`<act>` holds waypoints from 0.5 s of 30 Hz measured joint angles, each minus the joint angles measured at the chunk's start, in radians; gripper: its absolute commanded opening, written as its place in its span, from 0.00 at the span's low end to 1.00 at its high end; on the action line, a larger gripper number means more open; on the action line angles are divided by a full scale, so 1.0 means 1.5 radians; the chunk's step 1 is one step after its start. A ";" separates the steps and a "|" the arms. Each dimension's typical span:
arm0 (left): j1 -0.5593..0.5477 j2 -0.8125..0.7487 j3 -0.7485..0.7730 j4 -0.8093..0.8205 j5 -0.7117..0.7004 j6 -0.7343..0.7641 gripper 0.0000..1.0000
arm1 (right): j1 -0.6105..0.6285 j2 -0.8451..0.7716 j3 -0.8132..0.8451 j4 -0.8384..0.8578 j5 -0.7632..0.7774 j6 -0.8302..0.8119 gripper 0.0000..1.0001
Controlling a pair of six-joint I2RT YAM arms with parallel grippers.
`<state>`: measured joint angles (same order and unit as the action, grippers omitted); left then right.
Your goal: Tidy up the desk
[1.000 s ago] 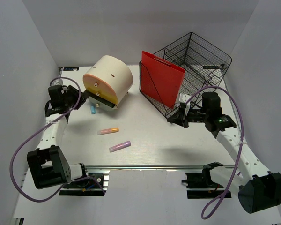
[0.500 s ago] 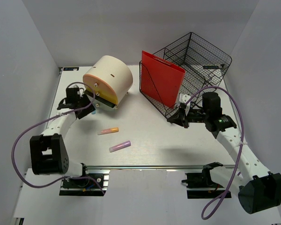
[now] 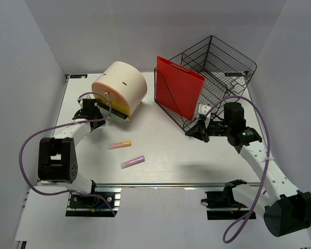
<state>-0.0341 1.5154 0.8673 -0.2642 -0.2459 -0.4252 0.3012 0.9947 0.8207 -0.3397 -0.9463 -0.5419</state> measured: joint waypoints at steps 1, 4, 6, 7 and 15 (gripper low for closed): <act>0.000 0.012 0.002 0.007 -0.004 -0.001 0.56 | 0.000 0.000 0.000 -0.001 0.000 -0.001 0.05; -0.001 0.042 0.002 0.022 -0.006 -0.005 0.57 | 0.000 0.000 0.000 -0.001 0.000 -0.002 0.05; -0.002 0.050 0.002 0.032 -0.004 -0.006 0.58 | 0.000 0.000 0.000 -0.001 0.000 -0.003 0.05; -0.003 0.051 0.002 0.039 -0.003 -0.007 0.59 | 0.000 0.000 0.000 -0.001 0.000 -0.004 0.05; -0.009 0.051 -0.002 0.088 0.003 -0.001 0.61 | 0.000 0.000 0.000 -0.001 0.000 -0.008 0.05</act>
<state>-0.0483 1.5917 0.8642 -0.1326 -0.2417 -0.4267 0.3012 0.9947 0.8207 -0.3408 -0.9459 -0.5537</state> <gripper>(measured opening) 0.611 0.053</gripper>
